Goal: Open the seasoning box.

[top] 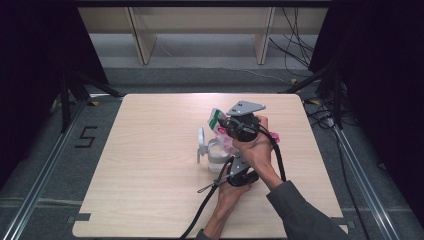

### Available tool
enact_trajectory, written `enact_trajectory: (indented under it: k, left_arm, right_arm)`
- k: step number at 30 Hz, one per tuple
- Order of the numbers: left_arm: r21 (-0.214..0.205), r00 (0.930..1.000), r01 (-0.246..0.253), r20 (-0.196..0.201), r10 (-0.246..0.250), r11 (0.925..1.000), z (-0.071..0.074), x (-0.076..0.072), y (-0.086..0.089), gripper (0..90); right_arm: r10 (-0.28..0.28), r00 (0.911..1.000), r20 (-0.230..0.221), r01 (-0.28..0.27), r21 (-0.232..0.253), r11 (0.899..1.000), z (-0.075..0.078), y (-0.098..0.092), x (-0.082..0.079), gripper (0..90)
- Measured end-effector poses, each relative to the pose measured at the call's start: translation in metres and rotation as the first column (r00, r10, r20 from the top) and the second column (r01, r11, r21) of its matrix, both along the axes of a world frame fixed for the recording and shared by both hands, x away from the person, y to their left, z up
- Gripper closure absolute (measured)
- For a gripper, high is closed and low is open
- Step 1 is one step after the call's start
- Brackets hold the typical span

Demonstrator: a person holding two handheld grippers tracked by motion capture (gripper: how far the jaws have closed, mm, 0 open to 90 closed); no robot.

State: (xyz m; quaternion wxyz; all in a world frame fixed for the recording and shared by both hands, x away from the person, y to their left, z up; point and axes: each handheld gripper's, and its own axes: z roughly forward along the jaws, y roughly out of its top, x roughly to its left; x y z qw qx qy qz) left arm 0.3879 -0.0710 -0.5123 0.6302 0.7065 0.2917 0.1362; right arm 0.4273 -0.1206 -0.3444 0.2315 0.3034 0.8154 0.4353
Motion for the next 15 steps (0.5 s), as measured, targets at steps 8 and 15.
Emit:
enact_trajectory:
  k: [8,15]
  left_arm:
    - [0.003,1.0000,-0.007,0.005,0.007,1.0000,0.0010,-0.0010,0.0000,76.2]
    - [-0.001,1.0000,-0.005,0.008,0.005,1.0000,0.0011,-0.0014,-0.0007,76.3]
  right_arm:
    - [-0.011,0.9999,-0.008,0.011,0.006,1.000,-0.0009,0.0008,-0.0014,90.0]
    - [-0.007,0.9997,0.021,0.007,0.011,1.000,-0.0011,0.0010,-0.0009,90.0]
